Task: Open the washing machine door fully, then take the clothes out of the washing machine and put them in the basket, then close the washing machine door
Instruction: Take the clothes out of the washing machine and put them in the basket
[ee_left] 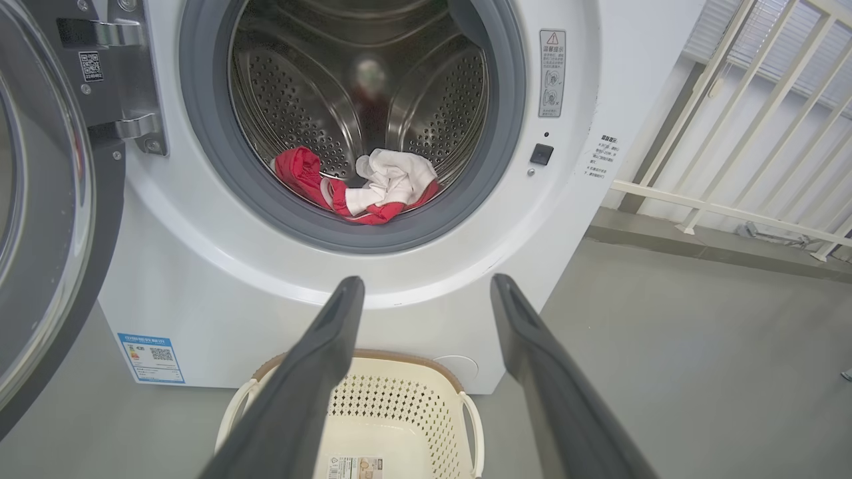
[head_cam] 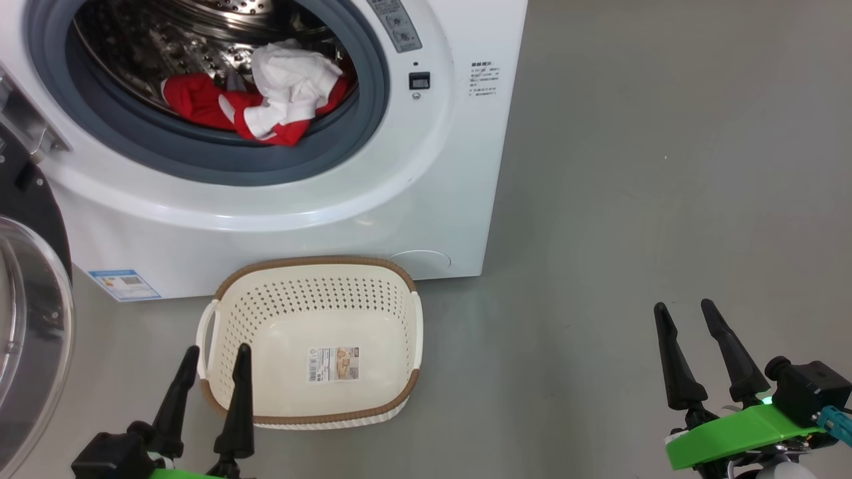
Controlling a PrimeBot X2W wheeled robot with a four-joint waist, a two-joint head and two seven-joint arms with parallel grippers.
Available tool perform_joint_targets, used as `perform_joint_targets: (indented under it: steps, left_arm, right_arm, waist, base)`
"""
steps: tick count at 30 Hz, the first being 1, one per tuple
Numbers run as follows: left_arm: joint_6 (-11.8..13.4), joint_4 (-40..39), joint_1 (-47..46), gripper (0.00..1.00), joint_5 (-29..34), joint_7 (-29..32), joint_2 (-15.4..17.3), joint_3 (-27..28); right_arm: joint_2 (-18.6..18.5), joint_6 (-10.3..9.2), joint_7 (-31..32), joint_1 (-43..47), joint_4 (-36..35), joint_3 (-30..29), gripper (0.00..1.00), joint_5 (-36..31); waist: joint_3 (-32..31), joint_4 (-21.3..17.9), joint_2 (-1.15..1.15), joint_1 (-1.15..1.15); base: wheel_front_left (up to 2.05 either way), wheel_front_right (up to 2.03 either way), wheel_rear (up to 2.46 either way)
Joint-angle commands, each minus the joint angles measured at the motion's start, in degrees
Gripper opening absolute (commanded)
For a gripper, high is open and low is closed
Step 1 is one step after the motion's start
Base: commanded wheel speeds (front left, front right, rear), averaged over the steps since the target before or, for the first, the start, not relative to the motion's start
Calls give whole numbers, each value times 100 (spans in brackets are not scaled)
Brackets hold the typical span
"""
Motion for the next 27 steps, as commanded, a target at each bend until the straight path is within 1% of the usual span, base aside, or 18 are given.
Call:
perform_joint_targets:
  steps: [1, 18, 22, 27]
  left_arm:
    - [4, -150, -73, 100, 15, -24, 107, 194]
    - [4, -159, -154, 100, 109, -24, 96, 339]
    - [4, -178, -168, 100, 80, -24, 85, 342]
    - [4, -200, -197, 100, 59, -24, 84, 339]
  right_arm:
    - [-31, 43, -52, -81, -161, 84, 100, -24]
    - [-19, 43, -52, -150, -175, 89, 100, -28]
    - [-15, 43, -52, -165, -173, 95, 100, -24]
    - [-9, 43, -52, -189, -182, 90, 100, -23]
  waist:
    - [1, 3, 0, 0]
    - [78, -1, 0, 0]
    - [89, -2, 0, 0]
    - [127, 3, 0, 0]
  base:
    - [0, 0, 0]
    - [4, -4, 0]
    - [67, -76, 9]
    - [122, -139, 17]
